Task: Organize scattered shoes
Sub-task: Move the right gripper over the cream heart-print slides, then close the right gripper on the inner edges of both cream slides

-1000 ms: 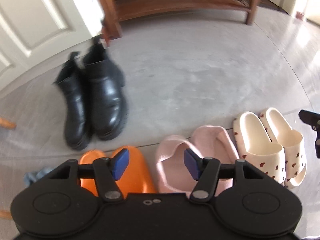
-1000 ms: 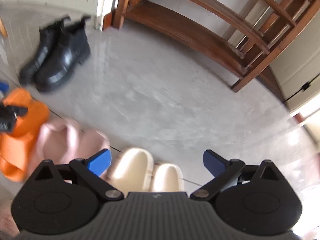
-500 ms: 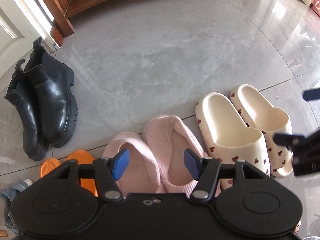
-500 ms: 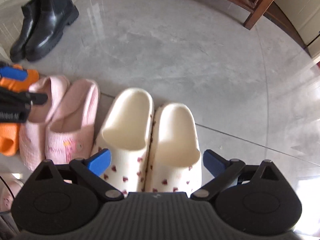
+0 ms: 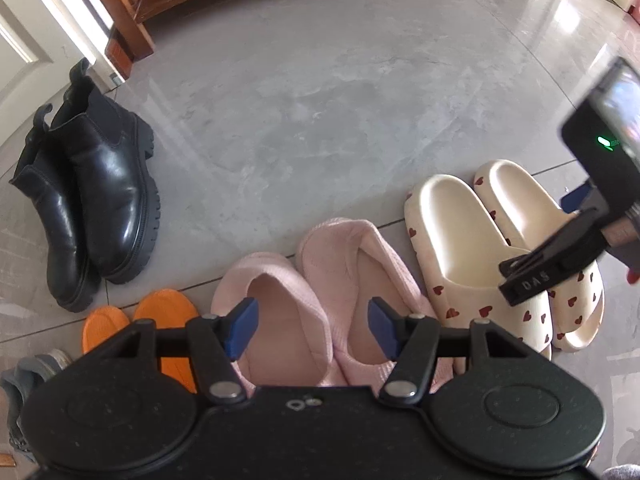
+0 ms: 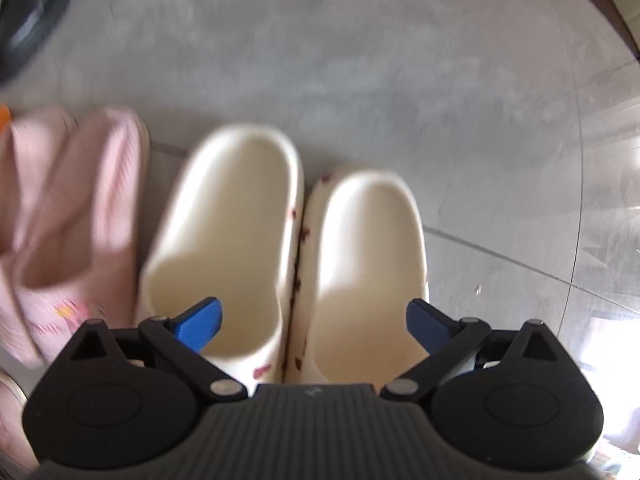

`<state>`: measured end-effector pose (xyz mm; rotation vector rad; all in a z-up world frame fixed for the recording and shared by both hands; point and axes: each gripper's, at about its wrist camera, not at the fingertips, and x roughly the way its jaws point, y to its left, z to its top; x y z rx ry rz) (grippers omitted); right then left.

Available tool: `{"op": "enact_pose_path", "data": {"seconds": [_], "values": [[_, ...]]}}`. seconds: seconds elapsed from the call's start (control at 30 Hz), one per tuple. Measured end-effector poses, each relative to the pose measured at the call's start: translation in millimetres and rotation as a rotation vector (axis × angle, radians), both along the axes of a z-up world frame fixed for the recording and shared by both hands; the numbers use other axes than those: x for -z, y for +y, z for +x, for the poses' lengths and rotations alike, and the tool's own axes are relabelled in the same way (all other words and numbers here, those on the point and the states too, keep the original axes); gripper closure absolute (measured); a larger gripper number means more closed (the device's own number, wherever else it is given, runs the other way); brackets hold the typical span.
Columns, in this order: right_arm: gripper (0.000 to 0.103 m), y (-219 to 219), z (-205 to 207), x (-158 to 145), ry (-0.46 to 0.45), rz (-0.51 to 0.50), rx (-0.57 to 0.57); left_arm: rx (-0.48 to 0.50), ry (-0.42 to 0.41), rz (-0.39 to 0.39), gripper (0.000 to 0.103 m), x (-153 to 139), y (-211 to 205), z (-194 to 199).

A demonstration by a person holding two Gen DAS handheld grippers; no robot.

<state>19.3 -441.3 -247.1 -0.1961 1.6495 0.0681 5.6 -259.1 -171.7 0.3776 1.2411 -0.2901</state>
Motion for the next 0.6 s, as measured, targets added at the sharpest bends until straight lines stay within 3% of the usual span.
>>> {"op": "enact_pose_path", "data": {"seconds": [0.23, 0.33, 0.53, 0.6], "values": [[0.003, -15.9, 32.6, 42.0, 0.375, 0.044, 0.106, -0.029, -0.026, -0.010, 0.042, -4.9, 10.8, 2.9], [0.003, -14.3, 37.5, 51.6, 0.423, 0.055, 0.089, -0.053, -0.012, -0.016, 0.042, -2.9, 17.8, 5.9], [0.005, -14.1, 35.3, 61.4, 0.432, 0.134, 0.110, -0.064, -0.004, -0.008, 0.042, -0.4, 19.9, 8.3], [0.011, -15.6, 35.1, 62.5, 0.431, 0.158, 0.121, -0.057, -0.002, -0.010, 0.042, -0.3, 18.0, 8.2]]}}
